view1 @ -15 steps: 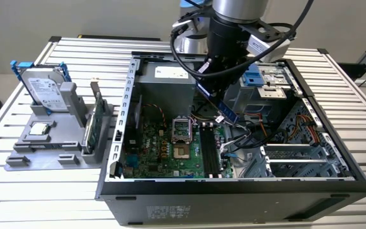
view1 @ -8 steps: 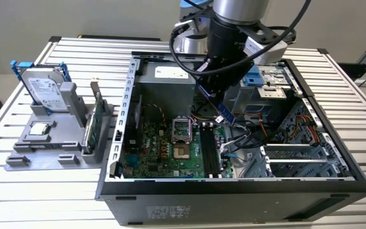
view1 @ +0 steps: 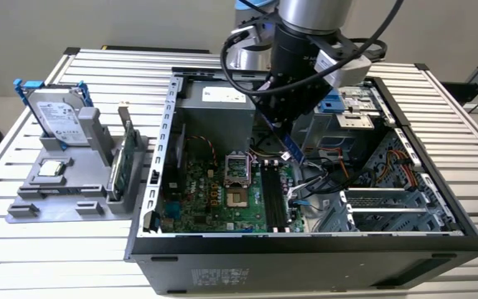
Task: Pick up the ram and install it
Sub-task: 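Insert the ram into the slot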
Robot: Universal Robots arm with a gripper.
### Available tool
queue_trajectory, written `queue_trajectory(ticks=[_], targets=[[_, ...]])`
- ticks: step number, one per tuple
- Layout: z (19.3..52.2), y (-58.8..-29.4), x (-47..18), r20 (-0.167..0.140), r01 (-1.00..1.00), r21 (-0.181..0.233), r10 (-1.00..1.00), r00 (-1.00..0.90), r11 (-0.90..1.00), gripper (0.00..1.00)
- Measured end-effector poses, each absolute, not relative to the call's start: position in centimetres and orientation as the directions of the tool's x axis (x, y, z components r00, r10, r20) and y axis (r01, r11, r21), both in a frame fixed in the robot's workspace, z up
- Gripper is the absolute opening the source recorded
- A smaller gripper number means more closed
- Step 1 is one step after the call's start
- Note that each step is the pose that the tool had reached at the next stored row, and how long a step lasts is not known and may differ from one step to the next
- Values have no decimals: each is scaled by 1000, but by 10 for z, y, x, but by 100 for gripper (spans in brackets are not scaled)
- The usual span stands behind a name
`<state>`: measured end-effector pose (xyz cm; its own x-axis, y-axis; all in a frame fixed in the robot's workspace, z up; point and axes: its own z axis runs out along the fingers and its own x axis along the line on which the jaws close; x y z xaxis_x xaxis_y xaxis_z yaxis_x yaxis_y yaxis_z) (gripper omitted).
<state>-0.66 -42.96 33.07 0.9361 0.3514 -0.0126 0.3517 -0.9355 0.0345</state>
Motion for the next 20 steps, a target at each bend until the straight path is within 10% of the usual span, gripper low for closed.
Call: queue_trajectory(ticks=[20], targets=[[326, -428, -4, -13, 207, 34, 207, 978, -978, 0]])
